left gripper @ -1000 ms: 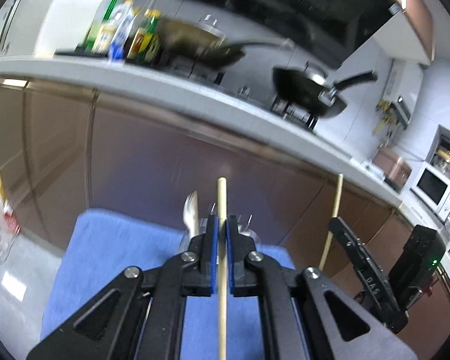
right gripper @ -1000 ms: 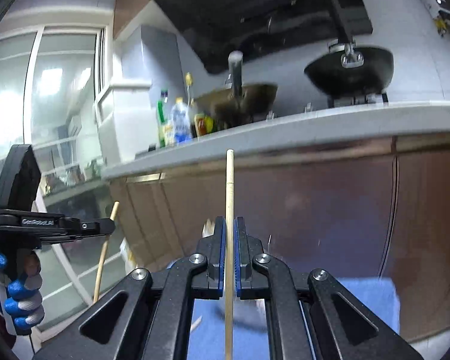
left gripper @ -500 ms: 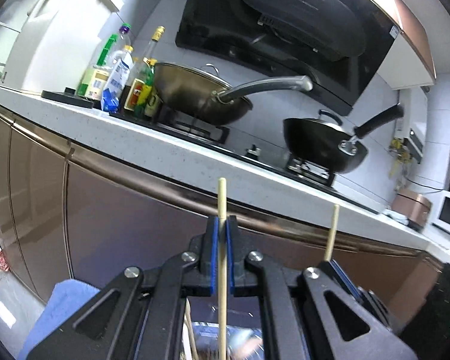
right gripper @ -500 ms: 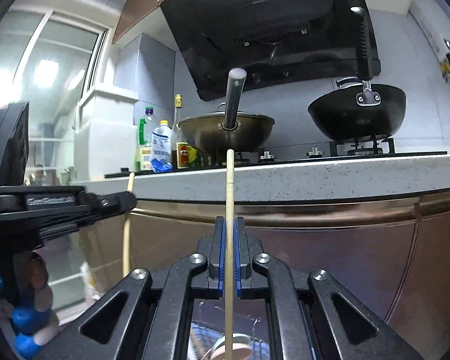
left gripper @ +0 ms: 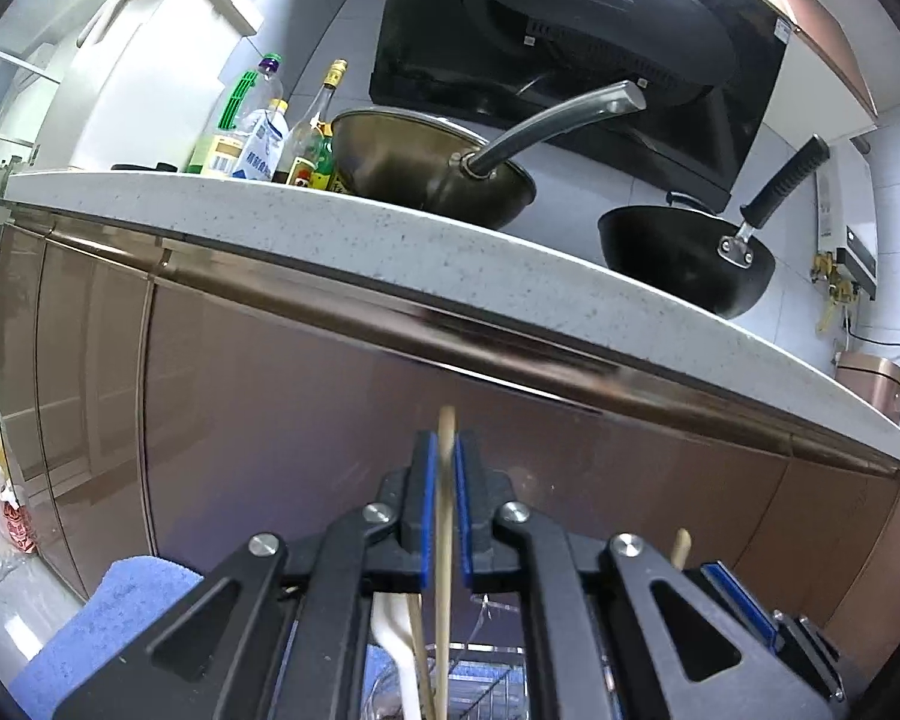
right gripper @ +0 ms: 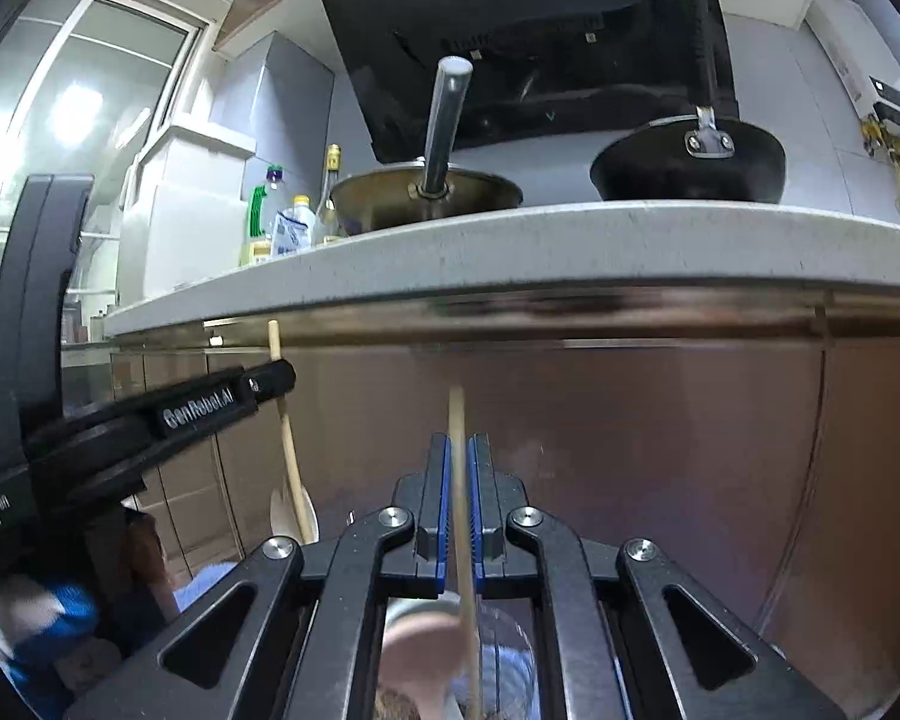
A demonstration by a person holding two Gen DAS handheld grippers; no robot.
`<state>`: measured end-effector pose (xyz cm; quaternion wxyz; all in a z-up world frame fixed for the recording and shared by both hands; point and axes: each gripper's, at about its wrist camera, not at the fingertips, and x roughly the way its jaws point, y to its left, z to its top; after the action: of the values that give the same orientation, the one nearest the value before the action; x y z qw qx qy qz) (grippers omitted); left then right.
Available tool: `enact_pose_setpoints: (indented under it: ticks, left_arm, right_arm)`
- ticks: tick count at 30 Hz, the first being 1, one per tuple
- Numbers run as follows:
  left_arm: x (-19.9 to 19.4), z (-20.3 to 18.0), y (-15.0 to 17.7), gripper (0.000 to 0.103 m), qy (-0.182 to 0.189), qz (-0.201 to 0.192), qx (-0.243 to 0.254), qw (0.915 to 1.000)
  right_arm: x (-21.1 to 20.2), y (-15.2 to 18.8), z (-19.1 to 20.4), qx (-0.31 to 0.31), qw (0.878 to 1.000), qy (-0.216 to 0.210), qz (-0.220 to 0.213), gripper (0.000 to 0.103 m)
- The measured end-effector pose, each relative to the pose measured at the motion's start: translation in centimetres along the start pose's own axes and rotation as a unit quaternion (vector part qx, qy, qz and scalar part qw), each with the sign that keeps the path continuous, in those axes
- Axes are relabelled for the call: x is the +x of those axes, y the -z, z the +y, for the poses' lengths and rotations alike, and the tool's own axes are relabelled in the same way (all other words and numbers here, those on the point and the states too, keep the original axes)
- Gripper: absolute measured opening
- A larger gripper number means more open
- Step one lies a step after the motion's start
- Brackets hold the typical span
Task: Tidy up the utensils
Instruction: 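Lower both chopsticks into the holder and open both tools, then move both open tools back over the chopsticks on the towel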
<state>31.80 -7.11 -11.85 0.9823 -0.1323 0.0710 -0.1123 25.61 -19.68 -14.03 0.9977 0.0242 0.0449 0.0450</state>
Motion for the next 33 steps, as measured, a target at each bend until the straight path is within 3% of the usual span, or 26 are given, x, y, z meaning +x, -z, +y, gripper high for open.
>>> enact_pose_setpoints:
  ticks: [2,7,12,16,18,20,25,33]
  left_arm:
    - [-0.6,-0.2,-0.1,0.007,0.001,0.005,0.008,1.0000]
    - [-3.1,-0.4,-0.3,0.007,0.000,0.021,0.032,0.9993]
    - [-6.4,-0.5,-1.2,0.008,-0.014,0.040,0.050,0.9979]
    - [-9.8,-0.2,-2.2,0.010,-0.027,0.057,0.055,0.9965]
    - [-11.2,0.0,-2.5,0.014,-0.033,0.066,0.060,0.9954]
    - [-12.9,0.2,-2.9,0.024,-0.042,0.076,0.067,0.9940]
    - [-16.4,0.9,-3.1,0.024,-0.056,0.098,0.077,0.9906]
    - [-19.6,3.2,-2.4,0.024,-0.086,0.136,0.074,0.9841]
  right_arm:
    - [-0.5,0.2,0.0,0.007,1.000,0.003,0.006,0.025]
    - [-3.0,0.0,0.0,0.033,0.999,0.014,0.006,0.026]
    - [-6.2,-0.6,0.1,0.062,0.998,0.022,-0.001,0.040]
    - [-8.7,-0.8,0.6,0.065,0.998,0.014,0.016,0.040]
    - [-9.5,-0.9,0.8,0.067,0.997,0.009,0.027,0.040]
    - [-10.3,-0.9,1.0,0.069,0.997,0.003,0.045,0.040]
    - [-11.9,-0.1,1.8,0.072,0.993,-0.023,0.095,0.040]
    - [-14.0,1.7,3.6,0.056,0.986,-0.065,0.141,0.040]
